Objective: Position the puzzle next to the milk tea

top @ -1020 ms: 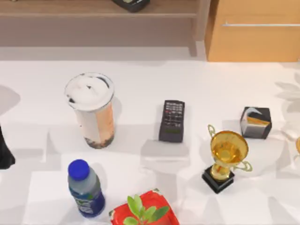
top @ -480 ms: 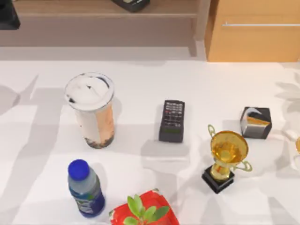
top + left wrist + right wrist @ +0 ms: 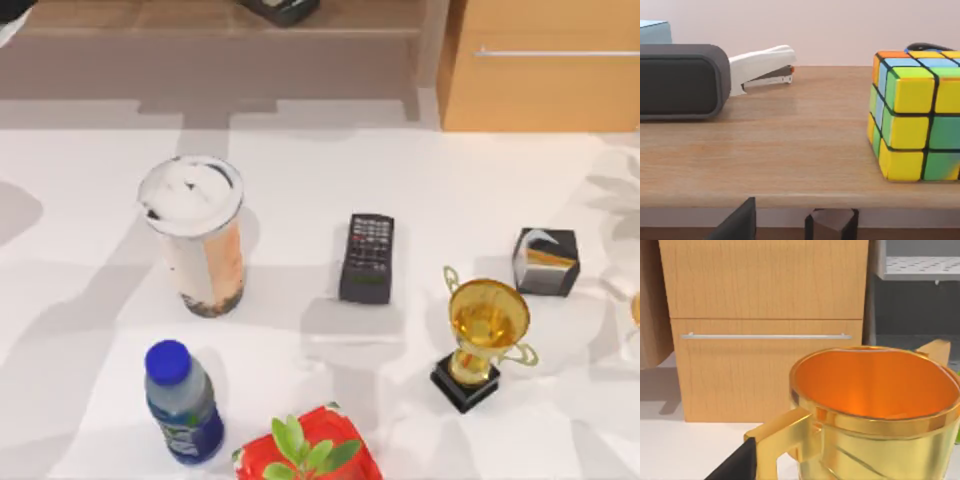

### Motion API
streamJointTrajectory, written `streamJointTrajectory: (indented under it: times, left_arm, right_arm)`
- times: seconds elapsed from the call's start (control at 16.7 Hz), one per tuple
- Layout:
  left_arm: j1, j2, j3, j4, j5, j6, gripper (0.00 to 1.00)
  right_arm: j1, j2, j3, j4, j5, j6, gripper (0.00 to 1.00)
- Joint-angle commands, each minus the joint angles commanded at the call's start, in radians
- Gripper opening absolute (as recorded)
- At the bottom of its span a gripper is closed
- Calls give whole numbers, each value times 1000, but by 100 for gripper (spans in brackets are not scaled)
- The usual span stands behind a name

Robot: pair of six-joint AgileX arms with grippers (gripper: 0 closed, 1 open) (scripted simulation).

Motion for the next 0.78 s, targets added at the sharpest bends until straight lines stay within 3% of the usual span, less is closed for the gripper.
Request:
streamJointTrajectory:
  times: [0.24,0.78]
  left_arm:
    - [-45,170,152,18,-42,3,100]
    - [-51,212,205,-2,-47,3,100]
  right_arm:
    - [0,0,0,0,0,0,100]
    - [0,0,0,0,0,0,100]
